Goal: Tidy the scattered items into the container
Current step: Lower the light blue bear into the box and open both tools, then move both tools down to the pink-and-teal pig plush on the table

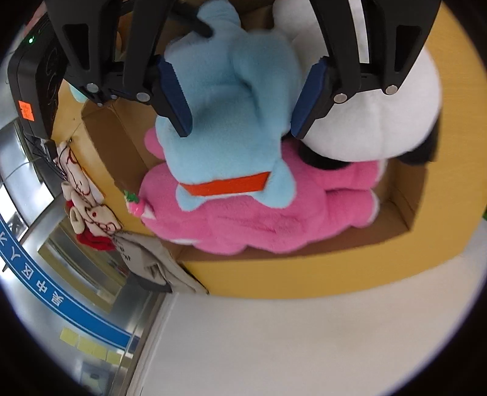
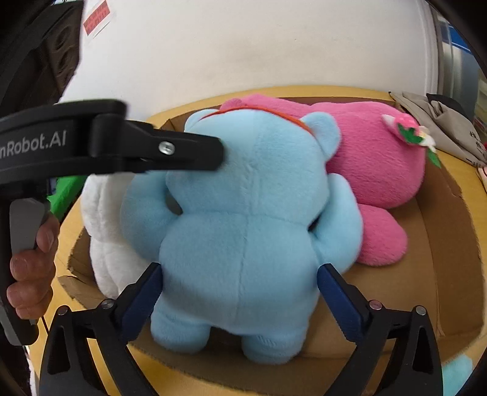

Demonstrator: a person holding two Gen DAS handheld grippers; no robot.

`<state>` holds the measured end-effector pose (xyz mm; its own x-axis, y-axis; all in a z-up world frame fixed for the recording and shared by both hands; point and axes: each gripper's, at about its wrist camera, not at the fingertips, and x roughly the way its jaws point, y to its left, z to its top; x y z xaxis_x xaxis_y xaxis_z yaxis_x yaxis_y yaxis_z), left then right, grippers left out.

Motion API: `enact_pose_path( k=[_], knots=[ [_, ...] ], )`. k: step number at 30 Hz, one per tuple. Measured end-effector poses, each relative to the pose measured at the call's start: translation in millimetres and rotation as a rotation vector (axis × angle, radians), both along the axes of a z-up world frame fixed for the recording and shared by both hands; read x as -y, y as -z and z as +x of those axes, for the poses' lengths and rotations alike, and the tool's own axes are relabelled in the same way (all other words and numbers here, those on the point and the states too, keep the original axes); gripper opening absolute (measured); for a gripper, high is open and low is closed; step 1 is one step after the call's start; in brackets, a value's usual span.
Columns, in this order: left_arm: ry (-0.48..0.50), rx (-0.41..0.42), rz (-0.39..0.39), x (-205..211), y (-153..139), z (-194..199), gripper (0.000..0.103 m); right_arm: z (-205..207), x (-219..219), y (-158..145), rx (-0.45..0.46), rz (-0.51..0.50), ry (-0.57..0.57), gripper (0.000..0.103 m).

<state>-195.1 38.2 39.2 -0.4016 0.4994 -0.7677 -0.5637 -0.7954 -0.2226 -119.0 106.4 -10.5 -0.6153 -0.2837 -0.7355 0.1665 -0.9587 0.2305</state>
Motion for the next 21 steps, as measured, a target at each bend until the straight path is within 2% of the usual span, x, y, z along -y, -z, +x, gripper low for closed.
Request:
enact_pose_path(
  k=[4, 7, 9, 12, 14, 18, 21],
  knots=[
    [-0.056, -0.08, 0.107, 26, -42, 30, 0.067, 25, -18, -19, -0.063, 0.031, 0.029, 0.103],
    [-0.093, -0.166, 0.15, 40, -66, 64, 0.081, 57, -25, -34, -0.108, 0.061, 0.054, 0.103],
    [-0.109, -0.224, 0.15, 45, -75, 91, 0.082, 65, -32, -42, -0.137, 0.072, 0.057, 0.103],
    [-0.126, -0.283, 0.115, 43, -80, 125, 0.082, 85, -33, -55, -0.181, 0.112, 0.048, 0.103],
    [-0.15, -0.294, 0.109, 44, -79, 141, 0.082, 102, -31, -63, -0.204, 0.134, 0.052, 0.103],
    [-0.205, -0.286, 0.152, 49, -77, 168, 0.082, 128, -35, -80, -0.219, 0.135, 0.049, 0.103],
    [-0.204, -0.286, 0.168, 46, -75, 185, 0.082, 142, -40, -87, -0.227, 0.127, 0.046, 0.103]
  ],
)
